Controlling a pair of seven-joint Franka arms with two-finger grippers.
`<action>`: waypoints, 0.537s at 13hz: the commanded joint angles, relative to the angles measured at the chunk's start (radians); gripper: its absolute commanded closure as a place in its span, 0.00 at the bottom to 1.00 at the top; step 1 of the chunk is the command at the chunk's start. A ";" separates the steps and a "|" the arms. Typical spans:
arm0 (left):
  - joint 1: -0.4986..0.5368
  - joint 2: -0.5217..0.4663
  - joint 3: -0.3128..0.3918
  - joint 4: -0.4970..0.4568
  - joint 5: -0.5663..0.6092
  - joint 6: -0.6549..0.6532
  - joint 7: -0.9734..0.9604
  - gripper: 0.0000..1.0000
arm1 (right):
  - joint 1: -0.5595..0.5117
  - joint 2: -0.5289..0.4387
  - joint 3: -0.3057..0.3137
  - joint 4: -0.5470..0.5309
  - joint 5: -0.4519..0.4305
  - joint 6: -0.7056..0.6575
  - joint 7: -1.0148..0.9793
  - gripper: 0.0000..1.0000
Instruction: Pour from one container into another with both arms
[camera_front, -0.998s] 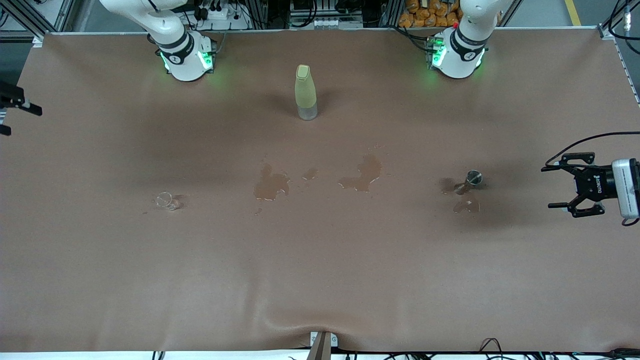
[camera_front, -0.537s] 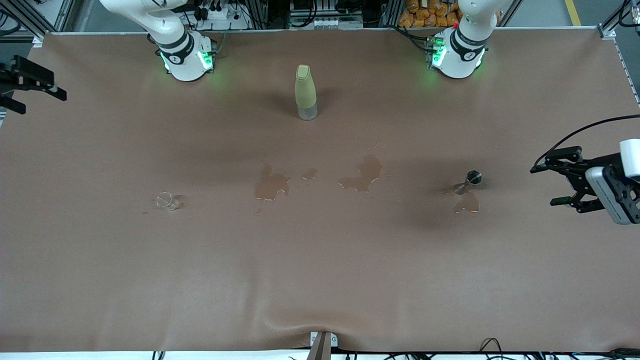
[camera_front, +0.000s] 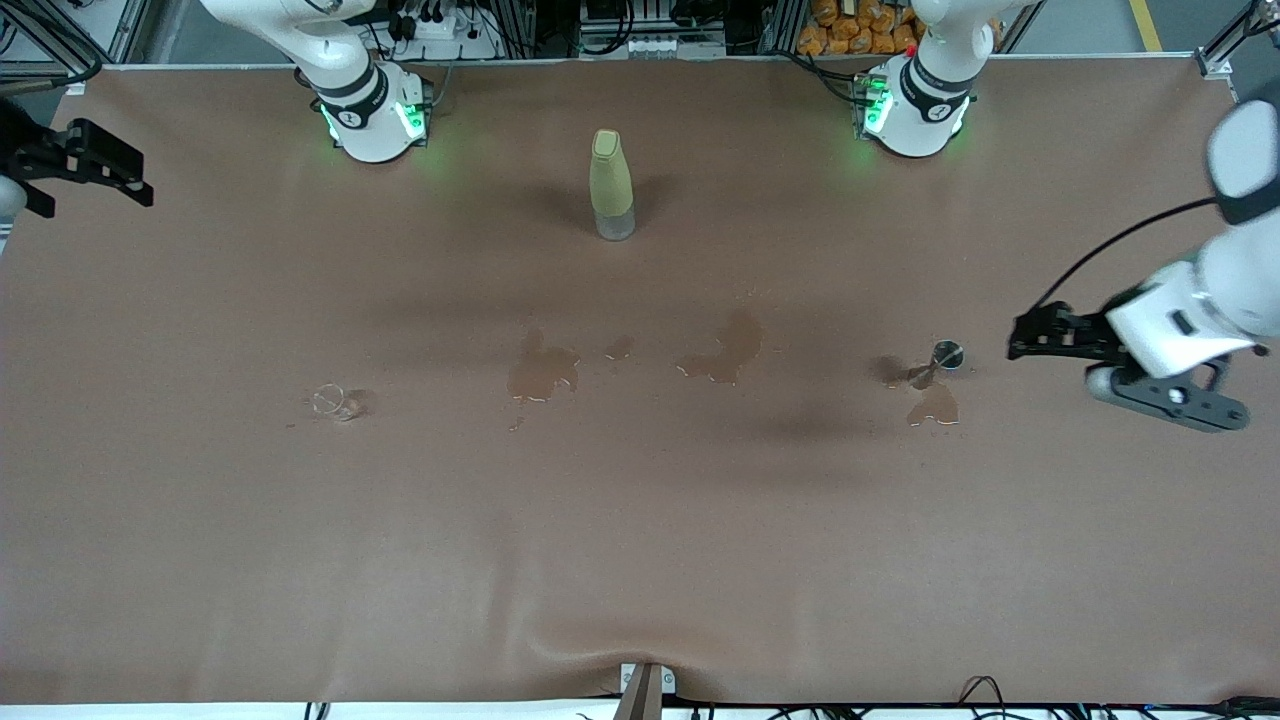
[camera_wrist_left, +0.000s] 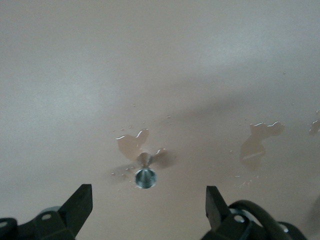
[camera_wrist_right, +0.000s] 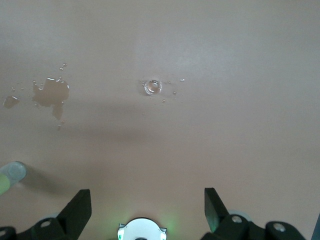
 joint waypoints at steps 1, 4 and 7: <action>-0.019 -0.042 -0.015 -0.003 0.057 -0.006 -0.046 0.00 | -0.091 -0.004 0.052 0.007 -0.017 -0.010 0.020 0.00; -0.004 -0.070 0.014 -0.010 0.058 -0.044 -0.141 0.00 | -0.169 0.002 0.102 0.006 -0.016 0.001 0.020 0.00; 0.013 -0.074 0.021 -0.013 0.045 -0.047 -0.264 0.00 | -0.206 0.000 0.151 -0.008 -0.014 0.054 0.019 0.00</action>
